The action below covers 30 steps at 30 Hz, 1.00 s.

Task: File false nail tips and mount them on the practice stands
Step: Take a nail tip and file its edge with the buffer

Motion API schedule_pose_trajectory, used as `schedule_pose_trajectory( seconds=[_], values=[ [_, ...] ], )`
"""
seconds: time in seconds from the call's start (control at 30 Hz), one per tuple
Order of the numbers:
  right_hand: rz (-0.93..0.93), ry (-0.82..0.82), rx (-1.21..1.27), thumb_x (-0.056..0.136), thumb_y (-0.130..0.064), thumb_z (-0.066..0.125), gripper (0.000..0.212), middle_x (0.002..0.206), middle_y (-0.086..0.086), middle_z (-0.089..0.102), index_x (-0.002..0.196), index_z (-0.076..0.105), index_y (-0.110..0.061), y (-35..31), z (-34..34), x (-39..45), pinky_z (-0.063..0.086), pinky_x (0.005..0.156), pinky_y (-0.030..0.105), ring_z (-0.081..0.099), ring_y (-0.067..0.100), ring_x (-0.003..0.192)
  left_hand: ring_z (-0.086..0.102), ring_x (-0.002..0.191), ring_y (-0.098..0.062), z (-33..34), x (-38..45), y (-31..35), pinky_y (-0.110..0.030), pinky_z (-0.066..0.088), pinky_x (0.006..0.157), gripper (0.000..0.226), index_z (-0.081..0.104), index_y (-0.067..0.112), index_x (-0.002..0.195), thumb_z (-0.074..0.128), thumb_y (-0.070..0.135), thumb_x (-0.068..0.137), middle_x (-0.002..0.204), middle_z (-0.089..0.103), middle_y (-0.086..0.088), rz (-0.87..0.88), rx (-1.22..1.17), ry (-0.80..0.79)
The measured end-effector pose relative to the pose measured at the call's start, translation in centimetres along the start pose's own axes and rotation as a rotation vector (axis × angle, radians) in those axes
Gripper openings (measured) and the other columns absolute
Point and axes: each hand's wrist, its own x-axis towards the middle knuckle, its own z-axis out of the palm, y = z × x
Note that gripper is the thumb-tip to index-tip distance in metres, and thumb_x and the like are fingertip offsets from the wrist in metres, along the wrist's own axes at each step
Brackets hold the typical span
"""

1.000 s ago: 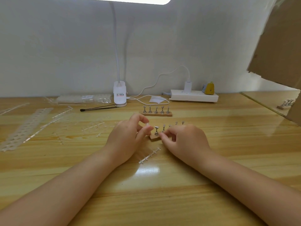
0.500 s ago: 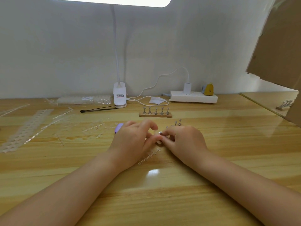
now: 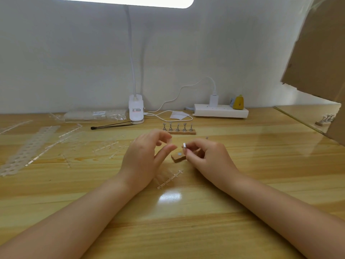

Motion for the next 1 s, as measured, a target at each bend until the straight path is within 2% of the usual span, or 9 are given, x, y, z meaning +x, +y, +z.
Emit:
schedule_pose_trajectory(
  seconds=[0.13, 0.3, 0.57, 0.73, 1.0],
  values=[
    [-0.040, -0.018, 0.127, 0.092, -0.014, 0.064, 0.013, 0.084, -0.006, 0.070, 0.102, 0.072, -0.014, -0.17, 0.11, -0.06, 0.050, 0.060, 0.018, 0.063, 0.008, 0.058, 0.059, 0.085, -0.007, 0.27, -0.16, 0.35, -0.036, 0.049, 0.079, 0.037, 0.065, 0.023, 0.101, 0.057, 0.054, 0.082, 0.095, 0.063, 0.015, 0.072, -0.065, 0.015],
    [-0.128, -0.024, 0.139, 0.091, -0.012, 0.065, 0.013, 0.088, -0.003, 0.071, 0.102, 0.072, -0.015, -0.20, 0.17, -0.20, 0.051, 0.060, 0.018, 0.065, 0.007, 0.061, 0.058, 0.083, -0.006, 0.22, -0.21, 0.42, -0.036, 0.051, 0.075, 0.035, 0.066, 0.023, 0.100, 0.058, 0.052, 0.081, 0.093, 0.063, 0.016, 0.093, -0.084, 0.035],
    [-0.228, 0.008, 0.121, 0.090, -0.007, 0.065, 0.012, 0.087, 0.002, 0.071, 0.098, 0.072, -0.012, -0.27, 0.20, -0.27, 0.056, 0.060, 0.028, 0.066, 0.011, 0.061, 0.056, 0.082, -0.006, 0.31, -0.13, 0.04, -0.036, 0.050, 0.074, 0.032, 0.068, 0.026, 0.099, 0.061, 0.051, 0.080, 0.090, 0.064, 0.015, 0.101, -0.102, 0.019],
    [-0.256, 0.026, 0.128, 0.090, -0.007, 0.065, 0.010, 0.086, 0.002, 0.071, 0.095, 0.072, -0.011, -0.36, 0.28, -0.31, 0.055, 0.059, 0.024, 0.065, 0.007, 0.062, 0.055, 0.082, 0.000, 0.37, -0.12, -0.05, -0.028, 0.048, 0.075, 0.029, 0.067, 0.031, 0.098, 0.061, 0.053, 0.080, 0.089, 0.061, 0.022, 0.100, -0.100, 0.038],
    [-0.297, 0.058, 0.097, 0.090, -0.003, 0.063, 0.012, 0.083, 0.001, 0.069, 0.094, 0.072, -0.009, -0.15, 0.40, -0.31, 0.051, 0.060, 0.020, 0.064, 0.010, 0.060, 0.056, 0.082, -0.009, 0.24, -0.15, 0.15, -0.040, 0.049, 0.075, 0.028, 0.069, 0.030, 0.096, 0.065, 0.052, 0.078, 0.088, 0.064, 0.015, 0.090, -0.119, 0.017]
  ],
)
